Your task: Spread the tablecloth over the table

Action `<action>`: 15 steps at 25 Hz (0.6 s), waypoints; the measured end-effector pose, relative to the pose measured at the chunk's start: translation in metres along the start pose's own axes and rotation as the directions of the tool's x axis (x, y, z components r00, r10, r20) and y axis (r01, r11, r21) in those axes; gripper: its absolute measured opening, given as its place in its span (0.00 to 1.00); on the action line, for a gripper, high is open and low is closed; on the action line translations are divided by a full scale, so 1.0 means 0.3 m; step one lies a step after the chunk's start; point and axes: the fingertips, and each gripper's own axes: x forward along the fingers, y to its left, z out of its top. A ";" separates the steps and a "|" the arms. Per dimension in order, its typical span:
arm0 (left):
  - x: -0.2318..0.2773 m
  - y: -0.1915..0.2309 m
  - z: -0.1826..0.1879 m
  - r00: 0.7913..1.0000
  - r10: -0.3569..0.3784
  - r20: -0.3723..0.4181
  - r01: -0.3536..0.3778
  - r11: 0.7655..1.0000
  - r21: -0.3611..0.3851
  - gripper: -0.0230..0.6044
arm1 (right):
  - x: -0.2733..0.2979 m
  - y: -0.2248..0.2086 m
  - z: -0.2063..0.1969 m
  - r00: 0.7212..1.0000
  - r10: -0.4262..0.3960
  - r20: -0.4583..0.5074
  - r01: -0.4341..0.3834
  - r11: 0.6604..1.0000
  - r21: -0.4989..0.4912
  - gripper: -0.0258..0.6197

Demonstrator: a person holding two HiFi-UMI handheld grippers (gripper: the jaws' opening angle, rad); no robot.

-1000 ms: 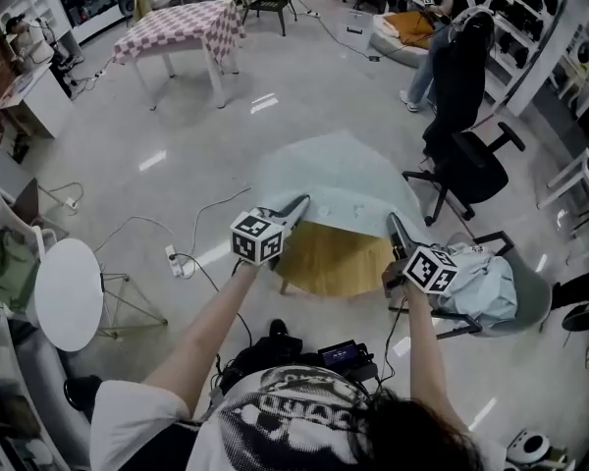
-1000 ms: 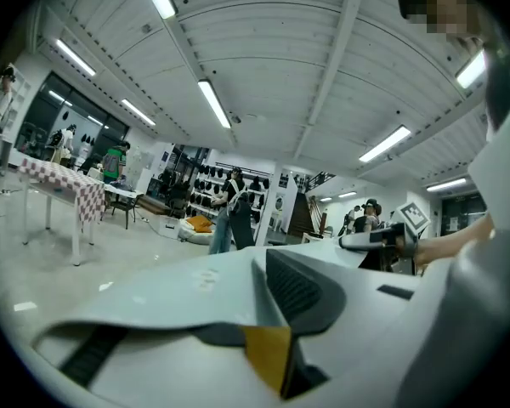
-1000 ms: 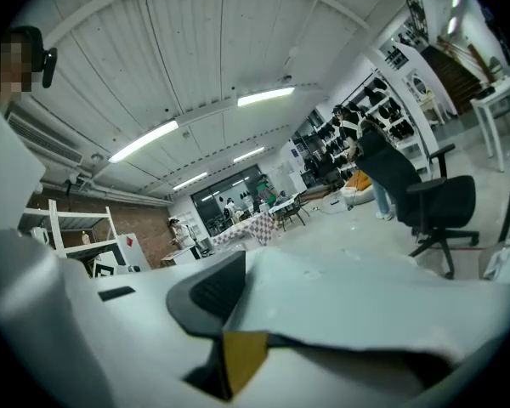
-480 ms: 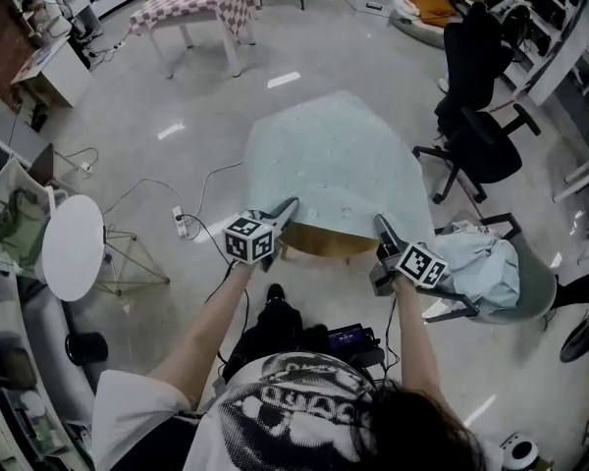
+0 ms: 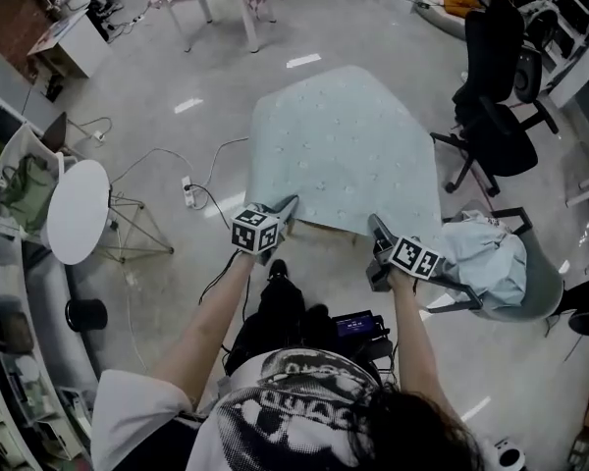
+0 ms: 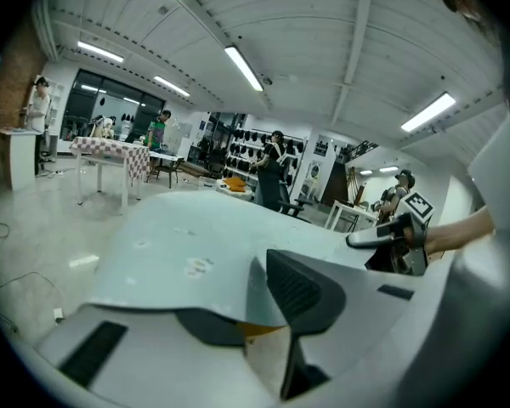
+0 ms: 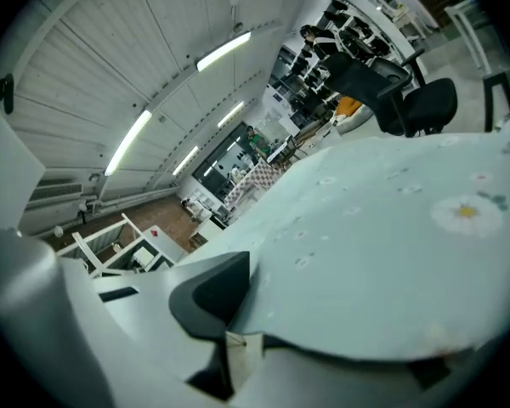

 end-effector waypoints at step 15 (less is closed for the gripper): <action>0.028 0.032 -0.278 0.989 0.104 -0.108 -0.110 0.993 -0.050 0.15 | 0.038 -0.138 -0.209 0.997 -0.028 -0.073 0.037 0.990 0.133 0.07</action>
